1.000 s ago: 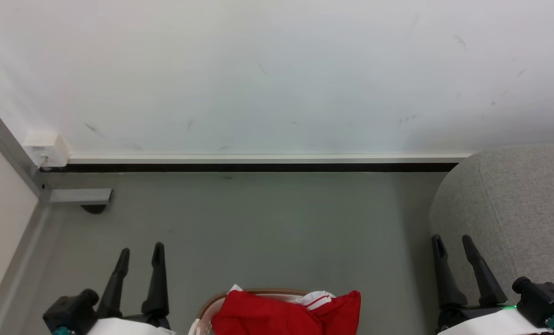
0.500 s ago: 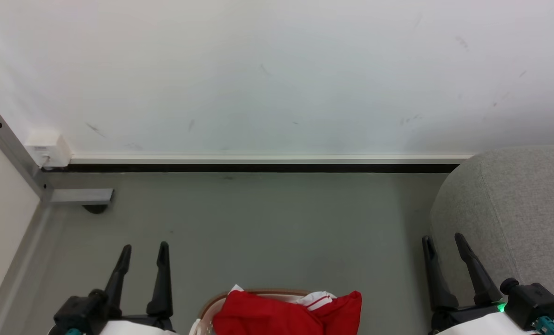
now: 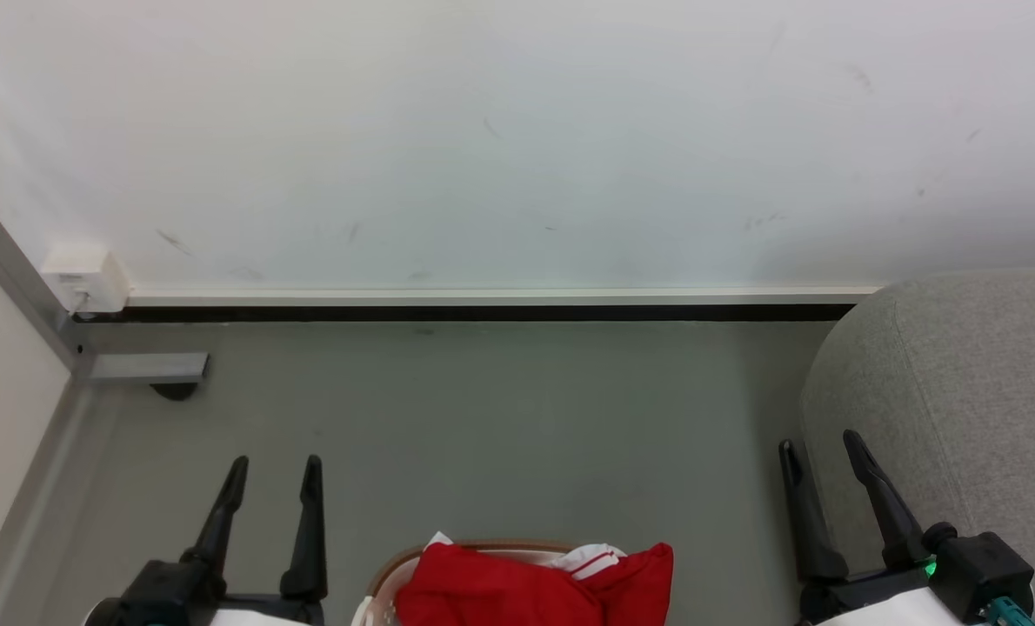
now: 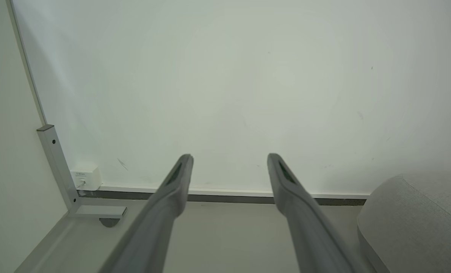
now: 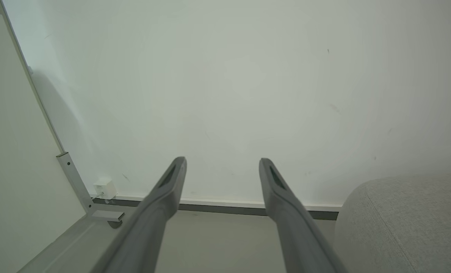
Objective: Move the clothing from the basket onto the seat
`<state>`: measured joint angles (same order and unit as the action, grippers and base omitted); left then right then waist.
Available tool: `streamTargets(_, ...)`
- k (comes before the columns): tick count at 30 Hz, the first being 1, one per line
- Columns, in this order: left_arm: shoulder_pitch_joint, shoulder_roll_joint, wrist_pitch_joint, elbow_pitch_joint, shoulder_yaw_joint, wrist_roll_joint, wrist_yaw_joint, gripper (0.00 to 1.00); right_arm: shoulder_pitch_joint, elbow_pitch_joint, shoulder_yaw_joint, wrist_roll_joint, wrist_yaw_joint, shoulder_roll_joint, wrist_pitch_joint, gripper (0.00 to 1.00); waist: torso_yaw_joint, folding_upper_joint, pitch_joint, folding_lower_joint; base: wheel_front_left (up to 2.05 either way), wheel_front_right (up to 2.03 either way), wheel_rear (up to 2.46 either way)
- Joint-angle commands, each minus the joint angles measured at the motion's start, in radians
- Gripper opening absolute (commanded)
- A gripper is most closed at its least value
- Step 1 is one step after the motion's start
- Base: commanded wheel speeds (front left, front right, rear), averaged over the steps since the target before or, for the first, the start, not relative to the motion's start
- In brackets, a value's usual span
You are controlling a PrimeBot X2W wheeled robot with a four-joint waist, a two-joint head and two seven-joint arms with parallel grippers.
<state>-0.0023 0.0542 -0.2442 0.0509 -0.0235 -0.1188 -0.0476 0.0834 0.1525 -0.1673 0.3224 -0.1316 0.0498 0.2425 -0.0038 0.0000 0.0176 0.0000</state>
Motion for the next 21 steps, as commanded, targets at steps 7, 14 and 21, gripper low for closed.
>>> streamTargets(7, 0.016, 0.006, -0.018, -0.010, -0.002, 0.066, 0.003, 1.00, 0.001, -0.004, -0.012, -0.057, 0.002, 0.001, 0.019, 1.00, -0.002, 0.0000, -0.007, 0.0000, 0.00, 0.00, 0.00)
streamTargets(14, 0.016, 0.004, -0.021, -0.013, -0.003, 0.088, 0.002, 1.00, -0.004, -0.007, -0.008, -0.061, 0.002, 0.001, 0.024, 1.00, -0.002, 0.0000, -0.008, 0.0000, 0.00, 0.00, 0.00)
streamTargets(21, 0.017, 0.003, -0.021, -0.014, 0.002, 0.085, 0.005, 1.00, -0.010, -0.009, -0.008, -0.051, 0.002, 0.001, 0.024, 1.00, -0.002, 0.0000, -0.005, 0.0000, 0.00, 0.00, 0.00)
